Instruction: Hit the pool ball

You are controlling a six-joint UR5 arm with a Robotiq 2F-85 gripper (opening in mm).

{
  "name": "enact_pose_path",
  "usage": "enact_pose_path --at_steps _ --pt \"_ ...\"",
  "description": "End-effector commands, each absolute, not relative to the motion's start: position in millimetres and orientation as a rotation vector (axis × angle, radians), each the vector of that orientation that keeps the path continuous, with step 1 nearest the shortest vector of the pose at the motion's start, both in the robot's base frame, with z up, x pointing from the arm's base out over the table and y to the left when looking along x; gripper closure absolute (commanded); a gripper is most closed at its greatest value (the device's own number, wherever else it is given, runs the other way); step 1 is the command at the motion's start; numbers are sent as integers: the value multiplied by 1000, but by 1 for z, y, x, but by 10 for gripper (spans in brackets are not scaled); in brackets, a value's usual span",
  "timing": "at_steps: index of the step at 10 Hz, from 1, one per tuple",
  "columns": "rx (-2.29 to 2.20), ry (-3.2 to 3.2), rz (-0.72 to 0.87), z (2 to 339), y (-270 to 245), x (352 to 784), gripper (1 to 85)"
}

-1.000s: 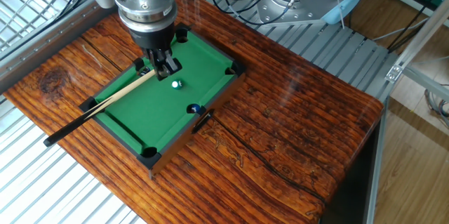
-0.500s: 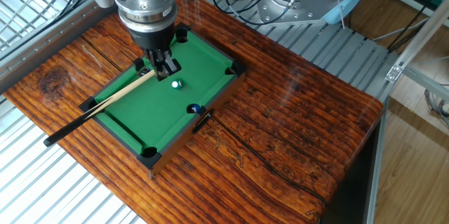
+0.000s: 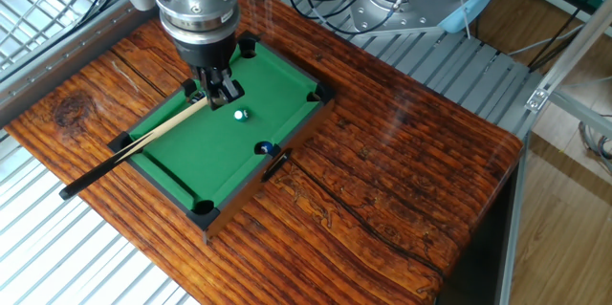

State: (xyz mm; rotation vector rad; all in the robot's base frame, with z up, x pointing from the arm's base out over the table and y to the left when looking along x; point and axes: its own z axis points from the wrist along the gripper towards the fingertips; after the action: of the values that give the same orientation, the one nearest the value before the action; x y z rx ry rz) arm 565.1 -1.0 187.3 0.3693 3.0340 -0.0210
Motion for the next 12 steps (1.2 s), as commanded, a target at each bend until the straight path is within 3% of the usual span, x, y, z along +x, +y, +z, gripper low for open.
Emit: enact_pose_path --at_steps 1,3,12 --pt "355 3026 -24 189 -2 567 847" --pt "365 3028 32 187 7 568 847" --pt "303 2995 12 173 -3 573 847"
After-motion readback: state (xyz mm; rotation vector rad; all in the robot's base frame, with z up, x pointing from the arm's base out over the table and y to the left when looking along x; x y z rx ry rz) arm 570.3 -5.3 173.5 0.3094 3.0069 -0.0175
